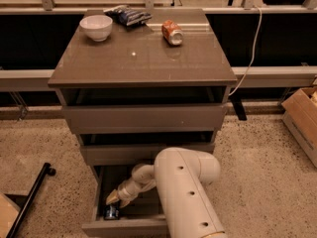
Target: Pick pepsi can from bottom drawer and place on counter
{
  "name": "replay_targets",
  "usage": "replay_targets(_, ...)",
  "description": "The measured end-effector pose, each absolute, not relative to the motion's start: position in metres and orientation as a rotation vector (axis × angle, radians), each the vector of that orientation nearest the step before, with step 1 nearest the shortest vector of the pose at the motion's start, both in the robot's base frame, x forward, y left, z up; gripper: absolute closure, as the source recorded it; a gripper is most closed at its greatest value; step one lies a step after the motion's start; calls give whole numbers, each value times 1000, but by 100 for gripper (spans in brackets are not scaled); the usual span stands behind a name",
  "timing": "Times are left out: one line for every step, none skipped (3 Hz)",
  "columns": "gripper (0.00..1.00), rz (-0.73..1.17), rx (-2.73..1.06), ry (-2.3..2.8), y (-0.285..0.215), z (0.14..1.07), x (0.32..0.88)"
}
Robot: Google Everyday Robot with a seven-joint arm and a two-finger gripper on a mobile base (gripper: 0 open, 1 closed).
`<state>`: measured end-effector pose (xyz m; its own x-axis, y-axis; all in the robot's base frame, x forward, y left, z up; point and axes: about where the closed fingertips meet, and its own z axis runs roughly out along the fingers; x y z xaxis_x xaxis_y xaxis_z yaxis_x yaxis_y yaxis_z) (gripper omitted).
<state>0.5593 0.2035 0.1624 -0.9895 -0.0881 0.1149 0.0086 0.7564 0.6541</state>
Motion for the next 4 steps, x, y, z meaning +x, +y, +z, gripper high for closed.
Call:
replay_targets(100, -1148, 89, -2813, 193, 203, 557)
replay_targets(100, -1316, 108, -2771, 162, 247, 545)
replay_targets(100, -1541, 107, -2673, 131, 282, 533)
replay_targets(100, -1741, 139, -2547, 84, 327, 521)
